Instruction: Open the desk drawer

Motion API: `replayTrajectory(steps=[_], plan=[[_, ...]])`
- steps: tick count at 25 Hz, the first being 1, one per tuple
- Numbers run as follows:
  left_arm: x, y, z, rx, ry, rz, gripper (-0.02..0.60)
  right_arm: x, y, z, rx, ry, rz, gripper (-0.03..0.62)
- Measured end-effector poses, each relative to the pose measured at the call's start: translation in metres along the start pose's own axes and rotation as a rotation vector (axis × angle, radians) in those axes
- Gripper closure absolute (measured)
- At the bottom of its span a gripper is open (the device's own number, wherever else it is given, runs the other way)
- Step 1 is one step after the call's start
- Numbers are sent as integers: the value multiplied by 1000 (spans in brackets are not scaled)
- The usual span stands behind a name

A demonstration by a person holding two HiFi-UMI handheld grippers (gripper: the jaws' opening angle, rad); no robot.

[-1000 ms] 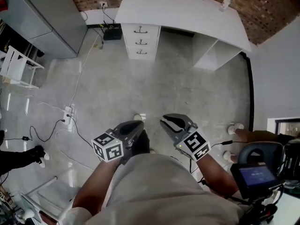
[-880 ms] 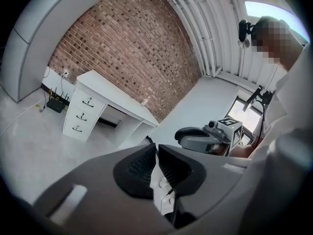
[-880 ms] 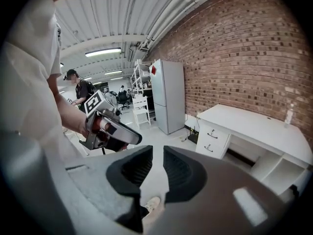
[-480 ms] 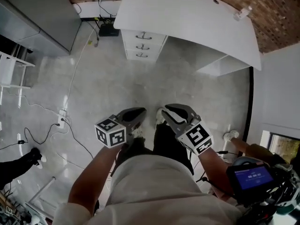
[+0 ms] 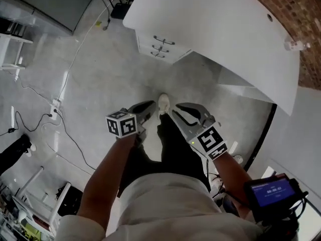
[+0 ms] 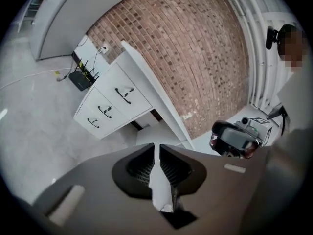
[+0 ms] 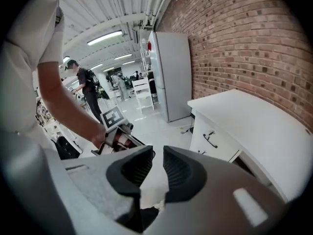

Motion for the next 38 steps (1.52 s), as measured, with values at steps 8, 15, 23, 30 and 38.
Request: replayTrajectory(steps=[8,15,23,30,38], plan=[[-25,126,73,-32,-128,-135,532,7,-73,72,-69,79,-70,539],[-37,170,103,25,-342,-296,520,-4,-54,65,-125,161,-207,539],[-60,209,143,98,-434,-377,499,2,-52,59,-139,209,-218,539],[-91,241,162,98,-530,-428,494,11,-52,54,-147,278,-197,539],[-88,258,162,125,-607,-474,471,15,-54,51,-145,295,-142,539]])
Point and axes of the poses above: the fingertips, and each gripper's own axes: z forward along the fingers, y to its left, x out of its underside, the point moved 8 cm from there along -z, backward along the fingers, and after that the axes turned 11 degrees about x, right-handed, at the moved point
